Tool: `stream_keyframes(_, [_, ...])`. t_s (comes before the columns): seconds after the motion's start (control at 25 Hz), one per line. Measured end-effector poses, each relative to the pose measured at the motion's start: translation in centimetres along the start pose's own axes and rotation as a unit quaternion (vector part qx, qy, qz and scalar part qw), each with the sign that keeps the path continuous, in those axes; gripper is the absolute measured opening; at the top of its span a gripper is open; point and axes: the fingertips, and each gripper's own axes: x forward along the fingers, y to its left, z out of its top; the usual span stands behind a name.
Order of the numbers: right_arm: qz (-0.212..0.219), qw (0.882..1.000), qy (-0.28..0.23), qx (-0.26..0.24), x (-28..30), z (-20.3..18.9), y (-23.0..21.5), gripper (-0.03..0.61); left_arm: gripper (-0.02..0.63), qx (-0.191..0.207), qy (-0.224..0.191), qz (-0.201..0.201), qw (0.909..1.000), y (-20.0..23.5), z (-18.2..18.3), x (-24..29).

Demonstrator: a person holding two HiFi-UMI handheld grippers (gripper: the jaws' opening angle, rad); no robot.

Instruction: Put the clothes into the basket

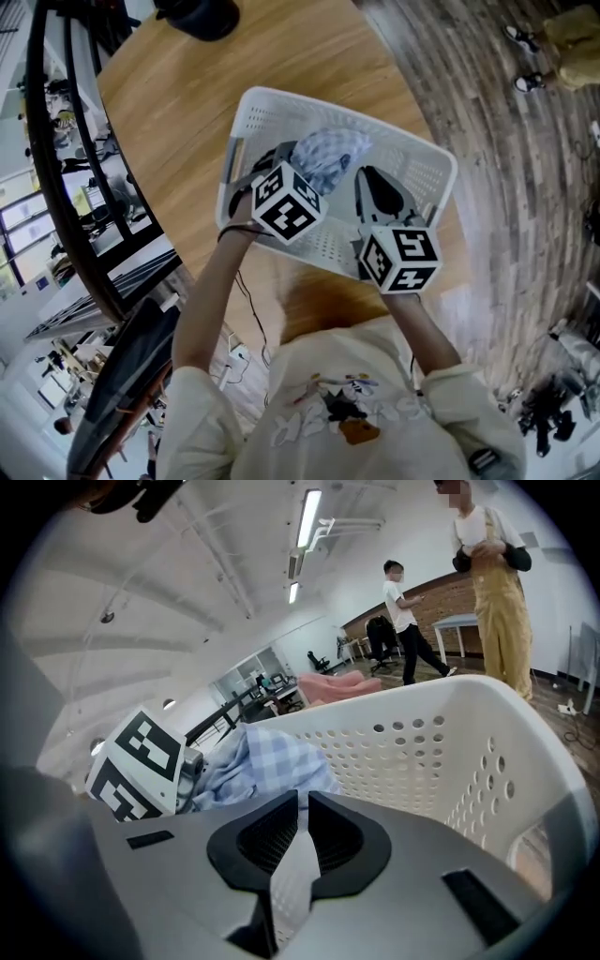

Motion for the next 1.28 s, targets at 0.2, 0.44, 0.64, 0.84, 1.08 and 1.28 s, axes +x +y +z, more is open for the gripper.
stream_keyframes(0.2, [-0.009, 1.0, 0.002, -0.001, 0.2, -0.1, -0.3, 0.034, 0.275, 0.036, 0.016, -0.015, 0.9991, -0.6, -0.9, 1.8])
stream_keyframes(0.44, [-0.014, 0.999, 0.035, 0.003, 0.9, -1.2, -0.6, 0.033, 0.275, 0.038, 0.045, -0.026, 0.9979, -0.6, -2.5, 3.8])
stream_keyframes(0.64, [-0.014, 0.999, 0.041, 0.008, 1.2, -1.5, -0.7, 0.034, 0.288, -0.004, 0.015, -0.046, 0.9988, -0.2, -2.2, 4.8])
stream_keyframes(0.84, [-0.011, 0.999, 0.041, 0.012, 1.3, -1.6, -0.6, 0.032, 0.362, 0.008, 0.006, -0.045, 0.9989, 0.1, -1.8, 4.8])
stream_keyframes(1.08, [-0.001, 0.999, 0.044, 0.015, 1.2, -1.7, 0.0, 0.033, 0.374, -0.016, -0.028, -0.043, 0.9985, 0.6, -0.1, 3.3])
stream_keyframes(1.28, [0.004, 0.999, 0.036, 0.012, 0.8, -1.0, 0.8, 0.032, 0.374, -0.003, -0.029, -0.041, 0.9987, 0.2, 0.1, 1.8])
